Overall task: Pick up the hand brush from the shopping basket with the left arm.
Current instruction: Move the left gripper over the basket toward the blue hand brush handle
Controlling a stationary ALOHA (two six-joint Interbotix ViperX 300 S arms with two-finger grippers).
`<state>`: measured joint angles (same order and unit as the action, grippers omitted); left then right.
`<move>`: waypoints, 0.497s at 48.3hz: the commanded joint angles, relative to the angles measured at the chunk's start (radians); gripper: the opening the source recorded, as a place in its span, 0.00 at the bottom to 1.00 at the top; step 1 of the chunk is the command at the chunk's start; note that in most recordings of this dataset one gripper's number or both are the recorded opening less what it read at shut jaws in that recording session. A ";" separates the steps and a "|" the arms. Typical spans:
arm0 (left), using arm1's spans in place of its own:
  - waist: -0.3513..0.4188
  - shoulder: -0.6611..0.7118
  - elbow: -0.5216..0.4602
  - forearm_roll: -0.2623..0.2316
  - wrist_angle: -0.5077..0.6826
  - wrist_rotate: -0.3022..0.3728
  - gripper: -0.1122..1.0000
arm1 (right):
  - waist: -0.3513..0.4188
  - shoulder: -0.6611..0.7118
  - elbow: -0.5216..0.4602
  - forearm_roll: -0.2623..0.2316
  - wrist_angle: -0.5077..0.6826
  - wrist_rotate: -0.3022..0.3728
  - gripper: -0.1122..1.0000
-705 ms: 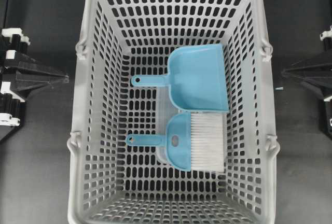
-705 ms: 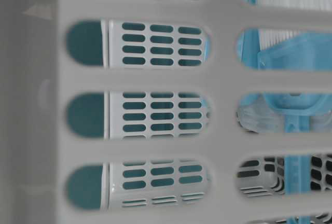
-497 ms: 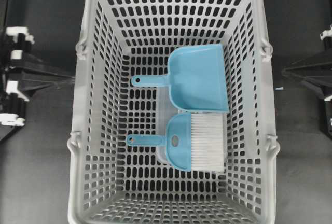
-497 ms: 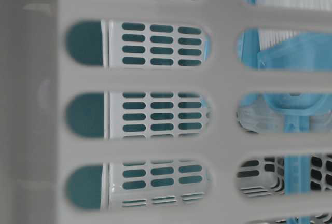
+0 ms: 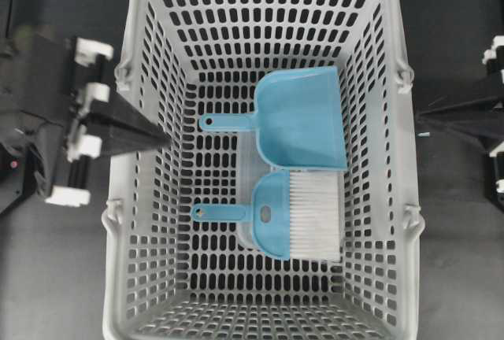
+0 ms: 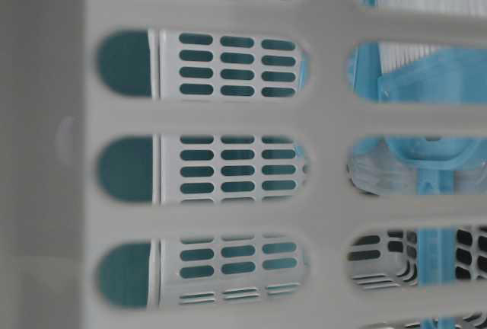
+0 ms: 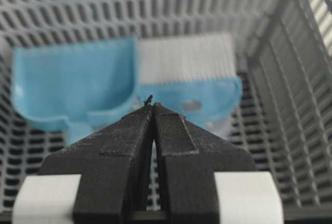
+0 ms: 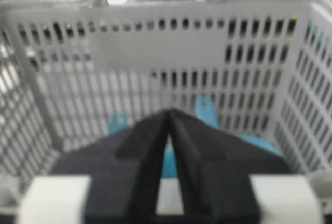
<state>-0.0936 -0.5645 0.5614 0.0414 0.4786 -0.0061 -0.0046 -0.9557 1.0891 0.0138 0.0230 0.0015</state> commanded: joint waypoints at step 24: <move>-0.009 0.337 -0.327 0.003 0.388 -0.044 0.85 | -0.038 0.002 -0.037 0.002 0.018 -0.006 0.75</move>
<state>-0.0936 -0.2700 0.2884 0.0414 0.8268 -0.0476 -0.0368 -0.9572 1.0753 0.0138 0.0460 -0.0031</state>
